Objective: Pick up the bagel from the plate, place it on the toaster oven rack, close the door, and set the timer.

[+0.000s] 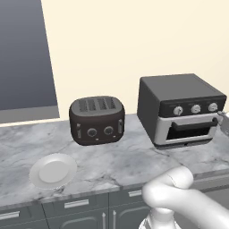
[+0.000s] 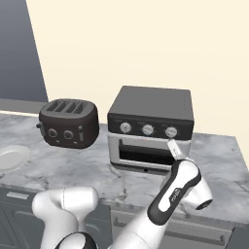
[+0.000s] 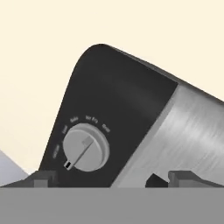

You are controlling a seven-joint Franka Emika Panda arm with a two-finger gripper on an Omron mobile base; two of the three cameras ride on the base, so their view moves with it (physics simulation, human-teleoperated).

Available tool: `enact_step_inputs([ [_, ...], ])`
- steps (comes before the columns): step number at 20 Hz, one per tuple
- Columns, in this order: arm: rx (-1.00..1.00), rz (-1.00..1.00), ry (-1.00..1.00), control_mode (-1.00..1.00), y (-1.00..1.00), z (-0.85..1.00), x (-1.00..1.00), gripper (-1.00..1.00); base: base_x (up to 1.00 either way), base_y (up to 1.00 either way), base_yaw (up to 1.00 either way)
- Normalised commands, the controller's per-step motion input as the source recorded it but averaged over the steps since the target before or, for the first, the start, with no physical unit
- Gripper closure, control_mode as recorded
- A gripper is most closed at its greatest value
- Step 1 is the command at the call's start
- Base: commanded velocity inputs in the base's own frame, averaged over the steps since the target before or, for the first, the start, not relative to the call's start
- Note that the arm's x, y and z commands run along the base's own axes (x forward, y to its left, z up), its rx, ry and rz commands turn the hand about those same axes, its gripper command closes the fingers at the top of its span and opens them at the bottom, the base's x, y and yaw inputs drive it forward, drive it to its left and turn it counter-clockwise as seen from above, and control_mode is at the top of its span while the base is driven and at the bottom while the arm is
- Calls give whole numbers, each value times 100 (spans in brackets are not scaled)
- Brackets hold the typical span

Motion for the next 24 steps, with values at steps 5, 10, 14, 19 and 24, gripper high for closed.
enact_step_inputs([
  [5, 5, -9, -7, -100, 56, 42, 76, -100, 0, 0, 0],
  [10, 6, -7, -3, -100, 53, 39, 74, -100, 0, 0, 0],
  [14, 9, -3, -1, -100, 36, 50, 57, -100, 0, 0, 0],
  [19, 11, -1, -6, -100, 23, 66, 45, -100, 0, 0, 0],
  [24, 11, 0, -10, -100, 0, 94, 12, -100, 0, 0, 0],
])
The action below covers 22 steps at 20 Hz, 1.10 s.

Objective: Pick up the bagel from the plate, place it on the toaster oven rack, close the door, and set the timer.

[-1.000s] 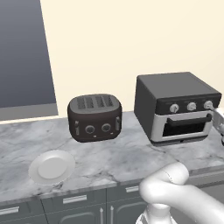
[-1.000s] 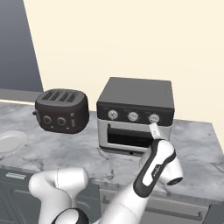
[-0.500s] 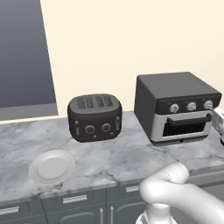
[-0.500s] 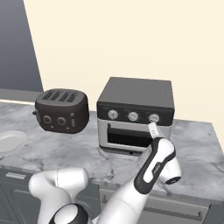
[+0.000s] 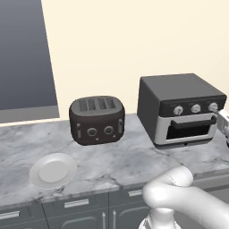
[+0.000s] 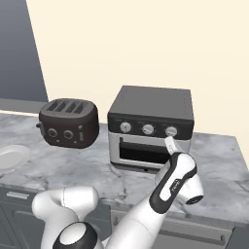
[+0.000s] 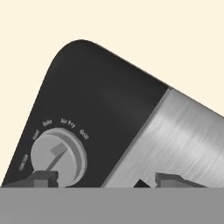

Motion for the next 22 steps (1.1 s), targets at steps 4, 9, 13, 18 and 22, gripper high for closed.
enact_step_inputs([
  [4, 13, 0, -19, -100, 1, 100, 19, -100, 0, 0, 0],
  [9, 11, 0, -20, -100, -3, 100, 15, -100, 0, 0, 0],
  [13, 14, 0, -8, -100, -46, 100, 5, -100, 0, 0, 0],
  [18, 16, 0, -1, -100, -66, 90, -6, -100, 0, 0, 0],
  [22, 14, 0, -1, -100, -71, 89, 0, -100, 0, 0, 0],
])
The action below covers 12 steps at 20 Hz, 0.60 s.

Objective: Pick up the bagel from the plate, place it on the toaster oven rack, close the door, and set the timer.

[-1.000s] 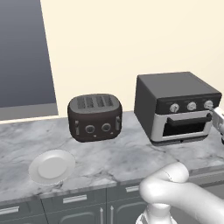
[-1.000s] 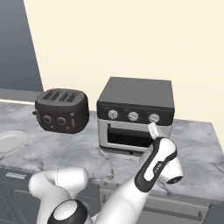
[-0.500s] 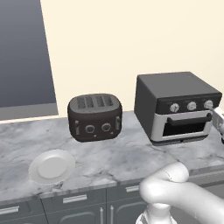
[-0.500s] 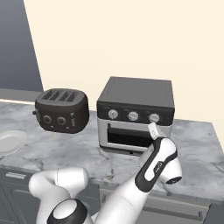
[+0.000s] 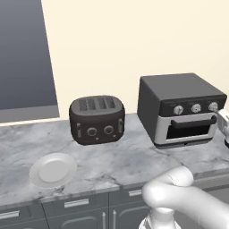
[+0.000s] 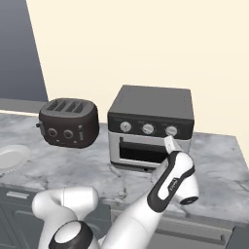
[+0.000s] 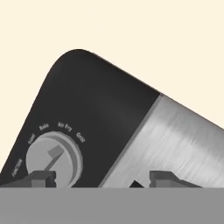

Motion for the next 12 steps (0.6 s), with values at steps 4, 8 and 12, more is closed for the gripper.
enact_step_inputs([
  [4, 13, 0, -5, -100, -80, 84, -3, -100, 0, 0, 0],
  [8, 14, 0, -2, -100, -78, 87, -13, -100, 0, 0, 0],
  [12, 11, 0, -2, -100, -77, 88, -32, -100, 0, 0, 0],
])
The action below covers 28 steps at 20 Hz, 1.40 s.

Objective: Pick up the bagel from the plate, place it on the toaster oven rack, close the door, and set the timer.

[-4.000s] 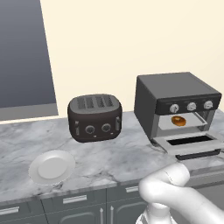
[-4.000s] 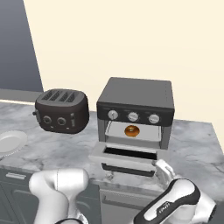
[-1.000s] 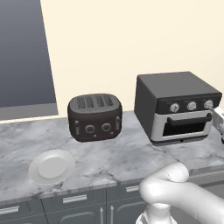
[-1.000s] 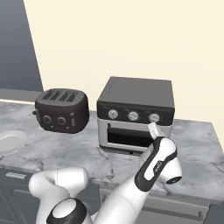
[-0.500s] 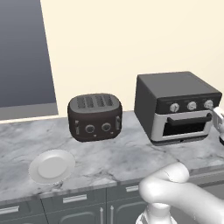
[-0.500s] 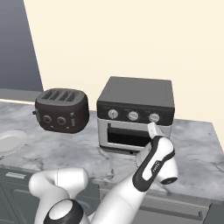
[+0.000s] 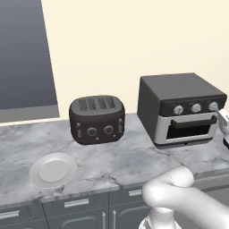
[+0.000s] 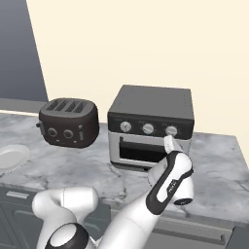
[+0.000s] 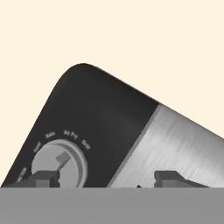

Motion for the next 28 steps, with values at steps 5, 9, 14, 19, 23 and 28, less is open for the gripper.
enact_step_inputs([
  [5, 5, 0, -6, -100, -63, 73, -49, -100, 0, 0, 0],
  [9, 0, 0, -18, -100, -54, 66, -40, -100, 0, 0, 0],
  [14, -2, 4, -8, -100, -1, 56, -79, -100, 0, 0, 0],
  [19, -31, 9, -9, -100, 80, 40, -100, -100, 0, 0, 0],
  [23, -52, 4, -1, -100, 100, 54, -78, -100, 0, 0, 0],
  [28, -54, 0, 8, -100, 100, 73, -11, -100, 0, 0, 0],
])
